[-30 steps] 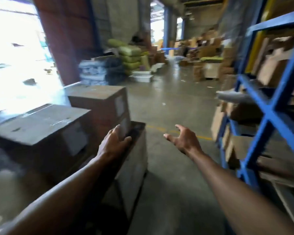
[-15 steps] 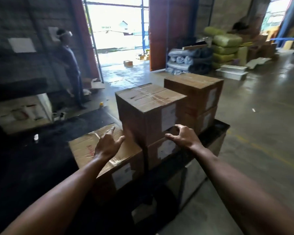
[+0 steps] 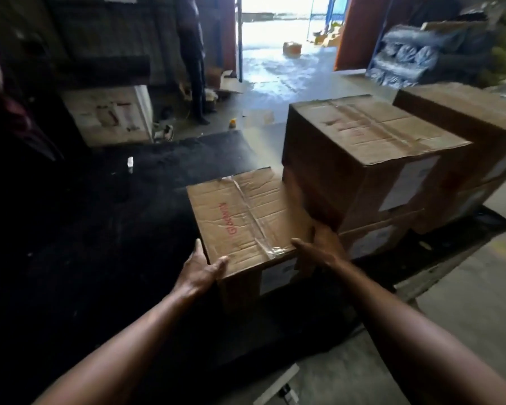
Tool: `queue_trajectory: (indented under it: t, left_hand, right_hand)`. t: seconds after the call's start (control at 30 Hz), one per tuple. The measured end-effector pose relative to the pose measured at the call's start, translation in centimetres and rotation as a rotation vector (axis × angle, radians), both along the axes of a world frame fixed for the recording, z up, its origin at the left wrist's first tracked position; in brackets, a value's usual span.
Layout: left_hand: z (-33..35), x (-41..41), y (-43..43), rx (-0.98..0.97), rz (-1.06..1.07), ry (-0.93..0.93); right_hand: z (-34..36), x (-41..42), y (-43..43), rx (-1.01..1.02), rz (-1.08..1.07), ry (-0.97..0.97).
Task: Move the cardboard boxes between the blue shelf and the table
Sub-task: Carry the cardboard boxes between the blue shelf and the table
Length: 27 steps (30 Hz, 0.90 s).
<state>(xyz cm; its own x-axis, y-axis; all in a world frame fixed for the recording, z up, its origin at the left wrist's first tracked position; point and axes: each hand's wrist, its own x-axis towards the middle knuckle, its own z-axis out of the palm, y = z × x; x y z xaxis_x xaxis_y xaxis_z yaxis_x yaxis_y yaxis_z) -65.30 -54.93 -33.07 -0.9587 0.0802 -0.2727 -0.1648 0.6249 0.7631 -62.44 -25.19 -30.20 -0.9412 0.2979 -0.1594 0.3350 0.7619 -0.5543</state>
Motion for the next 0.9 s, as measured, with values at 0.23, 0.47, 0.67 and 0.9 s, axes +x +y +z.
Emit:
queue_trajectory:
  t: [0.23,0.47,0.67,0.9]
  left_hand:
    - [-4.3,-0.6,-0.4,0.326,-0.023,-0.025]
    - [-4.1,-0.9,-2.3,0.522,-0.001,0.059]
    - [-5.1,2.2,-2.2,0.542,0.115,0.141]
    - [-3.3,10.7,-4.9,0.558,-0.019,0.133]
  right_hand:
    - [-2.1,-1.3,0.4,-0.02,-0.071,0.036]
    - [-3.2,-1.8,0.1,-0.266,-0.074,0.021]
    - [-3.2,2.0,-2.2,-0.496,-0.097,0.086]
    - [-2.1,13.9,-5.2,-0.556,-0.177,0.143]
